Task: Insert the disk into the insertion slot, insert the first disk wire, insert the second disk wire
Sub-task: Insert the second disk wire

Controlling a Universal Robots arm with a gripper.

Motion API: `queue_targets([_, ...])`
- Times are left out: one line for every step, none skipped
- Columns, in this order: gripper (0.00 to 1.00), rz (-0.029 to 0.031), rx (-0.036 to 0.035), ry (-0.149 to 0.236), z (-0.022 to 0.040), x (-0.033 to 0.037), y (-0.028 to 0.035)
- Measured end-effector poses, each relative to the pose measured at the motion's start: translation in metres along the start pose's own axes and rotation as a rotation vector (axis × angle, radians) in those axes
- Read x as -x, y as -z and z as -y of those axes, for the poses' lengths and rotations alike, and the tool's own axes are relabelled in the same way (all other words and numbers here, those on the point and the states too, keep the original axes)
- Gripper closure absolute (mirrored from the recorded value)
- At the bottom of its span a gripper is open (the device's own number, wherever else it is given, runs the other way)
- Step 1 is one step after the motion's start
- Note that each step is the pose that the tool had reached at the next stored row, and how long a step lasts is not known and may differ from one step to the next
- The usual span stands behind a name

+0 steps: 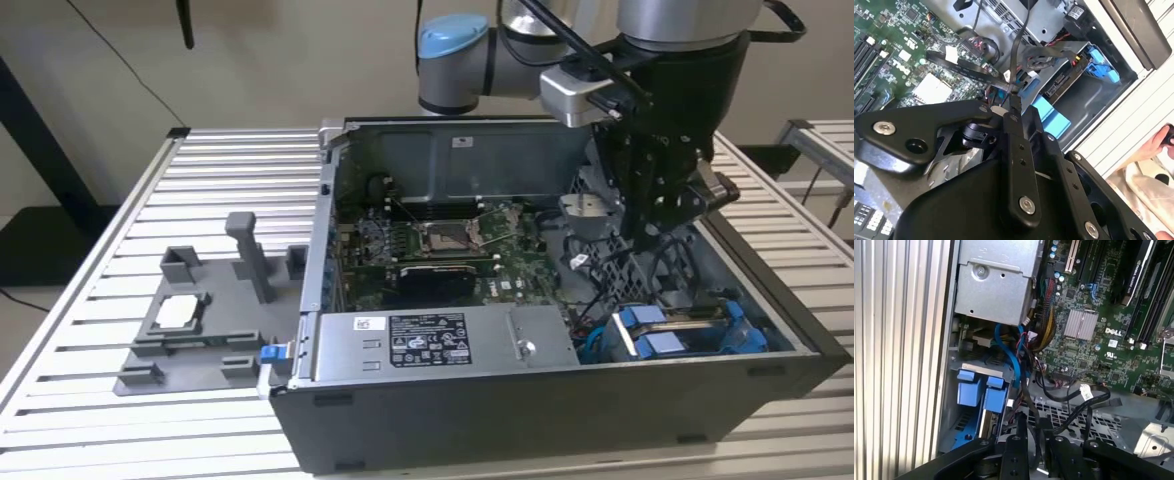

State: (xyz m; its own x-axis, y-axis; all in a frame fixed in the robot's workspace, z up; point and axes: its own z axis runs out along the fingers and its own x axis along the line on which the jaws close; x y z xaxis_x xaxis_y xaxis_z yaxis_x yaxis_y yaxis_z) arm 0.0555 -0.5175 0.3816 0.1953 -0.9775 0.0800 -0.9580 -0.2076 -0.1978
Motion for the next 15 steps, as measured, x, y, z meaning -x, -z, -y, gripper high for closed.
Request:
queue_targets([0.75,0.0001,-0.0009,0.000,0.0000,0.0007,0.0005])
queue_targets([0.75,-0.0002,-0.0013,0.000,0.0002,0.0021,0.0006])
queue_targets([0.75,-0.0004,-0.0017,0.000,0.0006,0.0041,0.0008])
queue_targets([0.75,-0.0003,-0.0024,0.000,0.0008,0.0059,0.0008])
queue_targets([0.75,-0.0006,-0.0035,0.000,0.0009,0.0070,0.0011])
queue_targets([0.75,-0.0009,-0.0041,0.000,0.0009,0.0074,0.0022])
queue_targets([0.75,-0.0010,-0.0049,0.000,0.0008,0.0075,0.0038])
queue_targets([0.75,-0.0006,-0.0054,0.000,0.0005,0.0080,0.0041])
queue_targets([0.75,-0.0007,-0.0058,0.000,0.0003,0.0085,0.0043])
queue_targets([0.75,-0.0011,-0.0060,0.000,0.0000,0.0086,0.0049])
queue_targets([0.75,-0.0010,-0.0064,0.000,-0.0003,0.0089,0.0050])
queue_targets([0.75,-0.0011,-0.0066,0.000,-0.0006,0.0093,0.0050])
queue_targets([0.75,-0.0011,-0.0066,0.000,-0.0010,0.0099,0.0047])
queue_targets([0.75,-0.0010,-0.0067,0.000,-0.0014,0.0104,0.0041])
queue_targets([0.75,-0.0012,-0.0066,0.000,-0.0019,0.0110,0.0035])
